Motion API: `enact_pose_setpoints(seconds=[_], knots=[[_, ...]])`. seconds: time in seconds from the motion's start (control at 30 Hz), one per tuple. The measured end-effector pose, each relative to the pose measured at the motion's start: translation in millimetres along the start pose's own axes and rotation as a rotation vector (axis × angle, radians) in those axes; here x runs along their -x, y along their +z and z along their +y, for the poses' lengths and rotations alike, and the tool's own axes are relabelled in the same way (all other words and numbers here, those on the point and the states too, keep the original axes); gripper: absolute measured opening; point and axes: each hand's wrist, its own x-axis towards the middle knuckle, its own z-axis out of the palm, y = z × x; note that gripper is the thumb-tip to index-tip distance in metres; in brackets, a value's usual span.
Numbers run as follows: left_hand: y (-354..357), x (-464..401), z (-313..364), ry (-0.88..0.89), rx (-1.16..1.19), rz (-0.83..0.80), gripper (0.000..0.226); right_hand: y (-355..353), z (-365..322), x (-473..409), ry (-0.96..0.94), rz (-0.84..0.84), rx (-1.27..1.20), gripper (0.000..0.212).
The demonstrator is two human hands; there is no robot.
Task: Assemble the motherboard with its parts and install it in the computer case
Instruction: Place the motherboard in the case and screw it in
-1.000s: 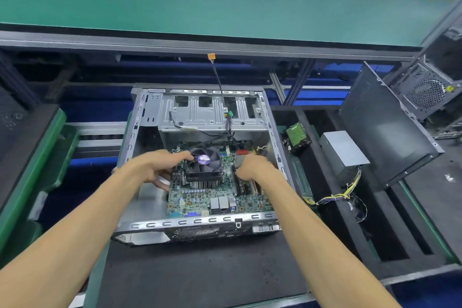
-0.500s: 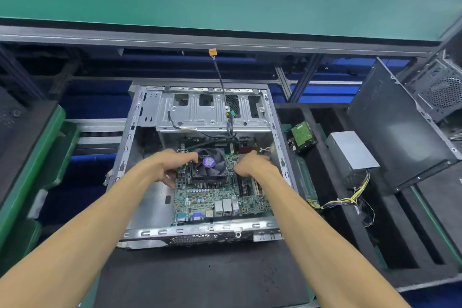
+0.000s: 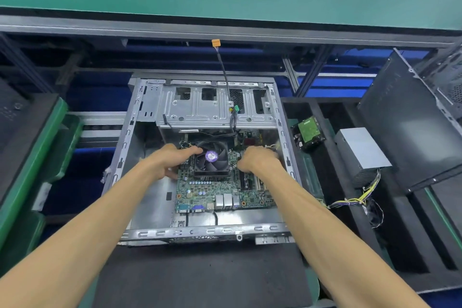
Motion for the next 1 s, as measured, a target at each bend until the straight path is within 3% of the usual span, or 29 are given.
enact_pose_setpoints(seconds=[0.07,0.17,0.3,0.4,0.5,0.6,0.7,1.0], knots=[[-1.7,6.9,3.8,0.000,-0.135,-0.020,0.094,-6.5,-0.5,7.5,-0.043,0.021,0.031,0.035],[-8.2,20.3,5.7,0.015,-0.371,-0.082,0.077,-15.6,-0.4,15.3,-0.113,0.115,0.021,0.022],[-3.1,38.7,-3.1,-0.083,-0.505,-0.446,0.059,-23.2,-3.8,25.2,-0.282,0.189,-0.035,0.038],[9.0,47.6,-13.5,-0.060,-0.598,-0.606,0.039,-20.2,-6.4,27.1,-0.381,0.201,-0.063,0.048],[14.5,51.6,-19.2,-0.036,-0.590,-0.586,0.025,-6.9,-8.4,21.6,-0.432,0.167,-0.096,0.080],[21.6,54.5,-21.8,-0.042,-0.611,-0.492,0.030,10.8,-12.0,18.4,-0.473,0.186,-0.120,0.111],[32.0,56.1,-21.5,-0.027,-0.697,-0.434,0.013,15.3,-13.7,15.5,-0.504,0.238,-0.102,0.109],[30.0,54.0,-27.3,0.202,-0.823,-0.416,0.041,11.6,-6.3,11.2,-0.478,0.264,-0.154,0.108]])
